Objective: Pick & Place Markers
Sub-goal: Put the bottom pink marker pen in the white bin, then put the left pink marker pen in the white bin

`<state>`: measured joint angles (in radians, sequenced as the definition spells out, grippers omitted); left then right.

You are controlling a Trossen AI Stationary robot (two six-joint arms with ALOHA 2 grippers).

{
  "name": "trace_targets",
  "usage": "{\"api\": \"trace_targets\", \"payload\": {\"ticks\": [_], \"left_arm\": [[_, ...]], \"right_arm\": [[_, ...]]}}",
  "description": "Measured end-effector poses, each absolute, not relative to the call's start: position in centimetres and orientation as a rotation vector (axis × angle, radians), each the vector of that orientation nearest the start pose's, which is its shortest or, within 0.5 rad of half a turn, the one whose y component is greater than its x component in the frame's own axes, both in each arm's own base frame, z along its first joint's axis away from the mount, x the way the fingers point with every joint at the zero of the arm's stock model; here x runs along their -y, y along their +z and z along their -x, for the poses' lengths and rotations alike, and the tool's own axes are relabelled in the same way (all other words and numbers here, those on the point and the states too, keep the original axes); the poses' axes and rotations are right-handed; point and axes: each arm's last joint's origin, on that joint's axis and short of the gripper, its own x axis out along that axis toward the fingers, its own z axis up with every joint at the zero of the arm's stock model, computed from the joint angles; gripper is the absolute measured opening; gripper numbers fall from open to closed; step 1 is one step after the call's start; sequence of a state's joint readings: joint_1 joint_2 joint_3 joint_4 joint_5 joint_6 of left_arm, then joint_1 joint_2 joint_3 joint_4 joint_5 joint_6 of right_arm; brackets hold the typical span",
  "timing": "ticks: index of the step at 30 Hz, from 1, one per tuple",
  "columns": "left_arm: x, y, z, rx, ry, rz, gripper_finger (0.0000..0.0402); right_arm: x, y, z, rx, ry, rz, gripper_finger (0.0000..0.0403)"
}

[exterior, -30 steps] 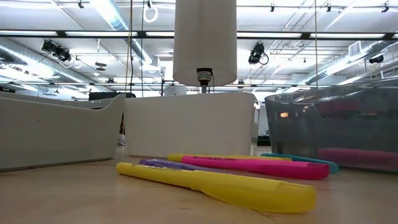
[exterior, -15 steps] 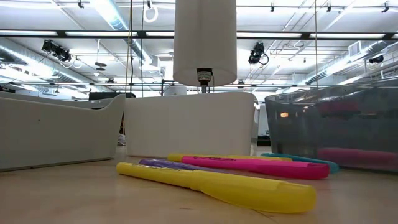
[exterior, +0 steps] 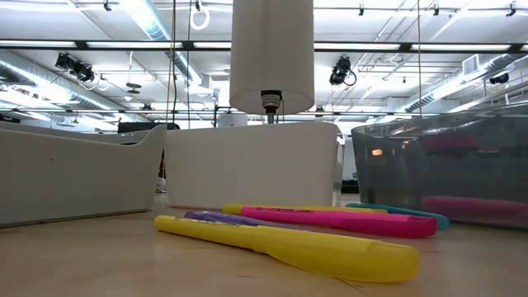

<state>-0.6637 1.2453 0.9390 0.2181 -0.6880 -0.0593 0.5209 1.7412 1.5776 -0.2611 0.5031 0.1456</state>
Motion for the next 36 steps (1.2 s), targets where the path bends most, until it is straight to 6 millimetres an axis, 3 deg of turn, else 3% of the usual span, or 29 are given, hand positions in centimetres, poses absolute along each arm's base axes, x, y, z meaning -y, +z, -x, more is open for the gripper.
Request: {"api": "trace_targets", "payload": {"ticks": [5, 26, 36], "left_arm": [[15.6, 33.3, -23.2, -0.033, -0.084, 0.018, 0.0177], [15.4, 33.3, -23.4, -0.046, -0.111, 0.079, 0.0177], [15.1, 31.5, -23.2, -0.206, -0.012, 0.373, 0.0177]], "right_arm": [[-18.7, 34.5, -35.5, -0.37, -0.011, 0.073, 0.0009], [-18.6, 34.1, -35.4, -0.402, -0.017, 0.08, 0.0007], [-17.6, 32.8, -34.9, -0.554, -0.05, 0.137, 0.0084]]}}
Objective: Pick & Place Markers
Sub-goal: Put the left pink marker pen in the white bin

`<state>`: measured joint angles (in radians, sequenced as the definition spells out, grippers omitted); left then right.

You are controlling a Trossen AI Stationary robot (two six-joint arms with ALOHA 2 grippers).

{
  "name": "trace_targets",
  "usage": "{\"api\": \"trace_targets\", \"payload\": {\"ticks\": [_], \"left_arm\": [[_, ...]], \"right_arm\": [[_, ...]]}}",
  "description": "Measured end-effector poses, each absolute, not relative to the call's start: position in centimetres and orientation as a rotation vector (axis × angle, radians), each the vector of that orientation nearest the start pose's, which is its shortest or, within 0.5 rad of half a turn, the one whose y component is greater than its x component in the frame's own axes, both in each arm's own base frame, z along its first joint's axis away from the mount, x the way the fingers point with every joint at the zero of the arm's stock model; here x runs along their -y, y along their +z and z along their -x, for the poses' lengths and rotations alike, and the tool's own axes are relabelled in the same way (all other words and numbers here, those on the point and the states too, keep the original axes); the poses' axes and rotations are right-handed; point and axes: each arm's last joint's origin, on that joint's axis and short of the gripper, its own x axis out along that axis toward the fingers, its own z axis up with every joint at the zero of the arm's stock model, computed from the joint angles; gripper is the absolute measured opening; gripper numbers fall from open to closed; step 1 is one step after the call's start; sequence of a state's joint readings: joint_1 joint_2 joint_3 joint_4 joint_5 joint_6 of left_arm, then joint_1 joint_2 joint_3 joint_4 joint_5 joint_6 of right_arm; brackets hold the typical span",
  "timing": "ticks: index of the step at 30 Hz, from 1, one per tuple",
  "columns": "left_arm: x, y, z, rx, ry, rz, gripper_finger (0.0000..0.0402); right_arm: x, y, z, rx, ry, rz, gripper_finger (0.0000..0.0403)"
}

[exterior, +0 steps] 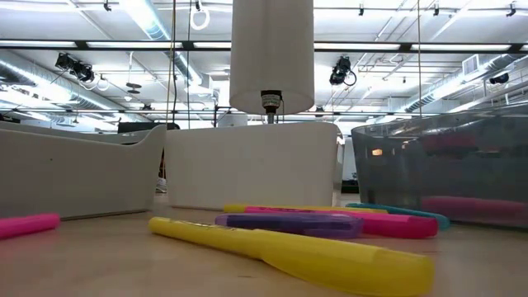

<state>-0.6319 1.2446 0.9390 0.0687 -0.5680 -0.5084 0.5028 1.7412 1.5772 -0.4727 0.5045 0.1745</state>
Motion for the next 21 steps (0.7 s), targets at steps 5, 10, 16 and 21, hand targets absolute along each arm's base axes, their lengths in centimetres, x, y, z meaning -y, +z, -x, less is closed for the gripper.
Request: {"api": "trace_targets", "payload": {"ticks": [5, 10, 16, 21], "left_arm": [[14.9, 30.9, -23.1, -0.262, 0.053, 0.603, 0.0177], [14.7, 29.8, -22.8, -0.351, 0.131, 0.831, 0.0177], [15.2, 27.9, -23.2, -0.462, 0.214, 1.0, 0.0177], [16.8, 26.9, -25.2, -0.513, 0.243, 1.048, 0.0177]], "right_arm": [[-17.1, 32.1, -34.6, -0.635, -0.063, 0.185, 0.0121], [-16.6, 31.1, -33.7, -0.767, -0.074, 0.261, 0.0138], [-17.8, 30.4, -31.9, -0.869, -0.068, 0.284, 0.0138], [-20.7, 30.2, -29.8, -0.88, -0.009, 0.286, 0.0137]]}}
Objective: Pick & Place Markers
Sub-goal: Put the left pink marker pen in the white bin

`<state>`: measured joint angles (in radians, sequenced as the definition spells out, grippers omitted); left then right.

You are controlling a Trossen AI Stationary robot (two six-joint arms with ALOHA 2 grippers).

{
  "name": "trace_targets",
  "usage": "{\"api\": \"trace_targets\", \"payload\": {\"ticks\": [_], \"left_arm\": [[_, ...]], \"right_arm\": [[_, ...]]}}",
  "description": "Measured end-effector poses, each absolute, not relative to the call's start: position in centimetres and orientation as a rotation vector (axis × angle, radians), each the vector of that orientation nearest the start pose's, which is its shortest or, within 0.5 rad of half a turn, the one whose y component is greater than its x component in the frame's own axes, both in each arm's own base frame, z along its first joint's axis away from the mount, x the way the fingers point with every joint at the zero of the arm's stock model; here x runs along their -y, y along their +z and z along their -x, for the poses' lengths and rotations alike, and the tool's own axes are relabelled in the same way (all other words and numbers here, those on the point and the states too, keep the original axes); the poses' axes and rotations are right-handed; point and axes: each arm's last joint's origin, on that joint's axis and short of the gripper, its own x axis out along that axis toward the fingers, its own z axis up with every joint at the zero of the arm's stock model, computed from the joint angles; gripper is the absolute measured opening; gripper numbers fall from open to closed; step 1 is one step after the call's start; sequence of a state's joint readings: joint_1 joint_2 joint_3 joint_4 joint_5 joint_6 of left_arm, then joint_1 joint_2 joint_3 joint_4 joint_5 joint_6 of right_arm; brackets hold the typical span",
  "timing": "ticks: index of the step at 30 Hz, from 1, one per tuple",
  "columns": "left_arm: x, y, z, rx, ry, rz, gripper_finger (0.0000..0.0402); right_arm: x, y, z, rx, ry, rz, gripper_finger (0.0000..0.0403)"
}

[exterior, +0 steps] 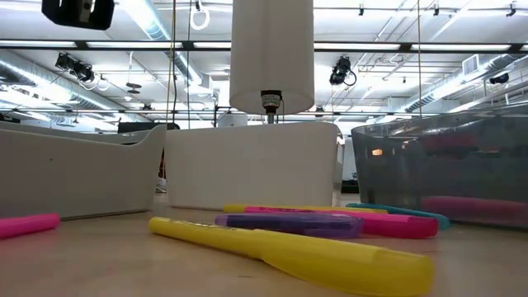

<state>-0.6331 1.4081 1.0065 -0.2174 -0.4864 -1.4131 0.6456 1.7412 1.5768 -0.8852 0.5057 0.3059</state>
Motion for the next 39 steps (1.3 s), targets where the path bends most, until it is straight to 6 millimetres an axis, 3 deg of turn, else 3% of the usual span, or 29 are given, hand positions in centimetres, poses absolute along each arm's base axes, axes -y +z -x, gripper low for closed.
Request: {"api": "trace_targets", "payload": {"ticks": [6, 11, 16, 22, 29, 39], "left_arm": [[18.7, 26.5, -27.3, -0.668, 0.328, 1.097, 0.0177], [20.8, 27.5, -28.2, -0.791, 0.475, 1.109, 0.0177], [23.1, 29.0, -29.3, -0.877, 0.613, 1.124, 0.0177], [25.9, 29.3, -29.6, -1.022, 0.818, 1.192, 0.0177], [28.2, 27.6, -28.7, -1.089, 0.99, 1.261, 0.0177], [31.1, 23.4, -28.5, -1.129, 1.062, 1.221, 0.0177]], "right_arm": [[-24.0, 30.1, -27.0, -0.88, 0.054, 0.265, 0.0137], [-26.2, 30.0, -24.6, -0.884, 0.108, 0.264, 0.0137], [-27.7, 29.8, -22.4, -0.906, 0.141, 0.276, 0.0137], [-28.9, 29.7, -20.4, -0.916, 0.188, 0.314, 0.0137], [-29.9, 29.7, -18.9, -0.908, 0.237, 0.338, 0.0137], [-30.8, 29.7, -17.3, -0.905, 0.272, 0.347, 0.0137]]}}
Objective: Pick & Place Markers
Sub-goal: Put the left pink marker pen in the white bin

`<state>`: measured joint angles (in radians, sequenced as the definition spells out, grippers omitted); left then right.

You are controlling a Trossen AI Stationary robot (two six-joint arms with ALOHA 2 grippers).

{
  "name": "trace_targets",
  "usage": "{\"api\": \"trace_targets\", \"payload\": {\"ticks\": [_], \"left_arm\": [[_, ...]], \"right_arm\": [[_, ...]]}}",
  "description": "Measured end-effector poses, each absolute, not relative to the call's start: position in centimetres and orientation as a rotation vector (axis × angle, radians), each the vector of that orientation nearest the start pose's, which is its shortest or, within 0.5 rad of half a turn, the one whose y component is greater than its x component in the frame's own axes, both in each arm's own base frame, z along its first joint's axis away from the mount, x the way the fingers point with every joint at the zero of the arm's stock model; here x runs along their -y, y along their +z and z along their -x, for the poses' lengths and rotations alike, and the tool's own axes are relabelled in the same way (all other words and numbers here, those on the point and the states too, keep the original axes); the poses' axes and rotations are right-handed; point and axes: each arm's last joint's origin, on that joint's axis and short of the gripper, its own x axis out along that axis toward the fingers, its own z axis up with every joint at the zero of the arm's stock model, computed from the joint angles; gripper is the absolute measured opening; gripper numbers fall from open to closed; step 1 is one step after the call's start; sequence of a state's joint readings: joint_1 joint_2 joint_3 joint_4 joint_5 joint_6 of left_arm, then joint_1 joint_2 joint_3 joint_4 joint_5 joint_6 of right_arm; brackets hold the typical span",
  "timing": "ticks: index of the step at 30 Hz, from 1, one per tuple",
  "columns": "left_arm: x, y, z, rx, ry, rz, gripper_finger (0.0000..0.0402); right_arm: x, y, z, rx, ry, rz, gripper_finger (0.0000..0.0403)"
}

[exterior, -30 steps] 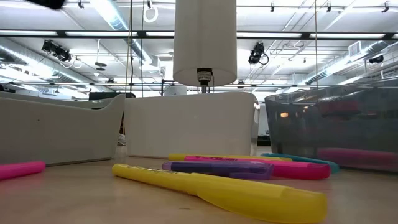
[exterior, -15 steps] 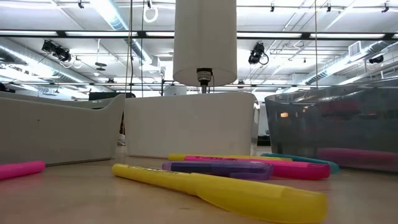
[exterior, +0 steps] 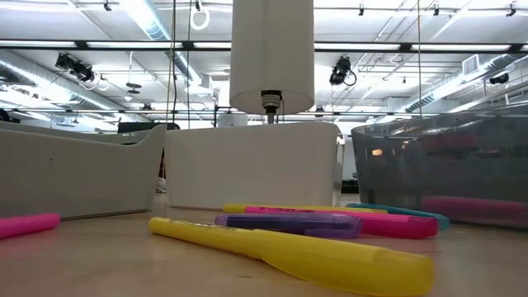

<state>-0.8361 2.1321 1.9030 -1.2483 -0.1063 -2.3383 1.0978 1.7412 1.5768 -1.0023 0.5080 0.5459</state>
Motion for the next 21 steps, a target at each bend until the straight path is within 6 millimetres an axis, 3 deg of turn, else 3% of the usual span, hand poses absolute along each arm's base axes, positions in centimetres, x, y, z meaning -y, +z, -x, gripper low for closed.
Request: {"api": "trace_targets", "payload": {"ticks": [8, 21], "left_arm": [[32.3, 19.6, -29.7, -1.133, 1.077, 1.192, 0.0177], [32.9, 15.3, -31.1, -1.129, 1.122, 1.181, 0.0177]], "right_arm": [[-30.9, 29.7, -17.1, -0.908, 0.267, 0.328, 0.0137], [-31.4, 29.7, -16.1, -0.904, 0.297, 0.338, 0.0137]]}}
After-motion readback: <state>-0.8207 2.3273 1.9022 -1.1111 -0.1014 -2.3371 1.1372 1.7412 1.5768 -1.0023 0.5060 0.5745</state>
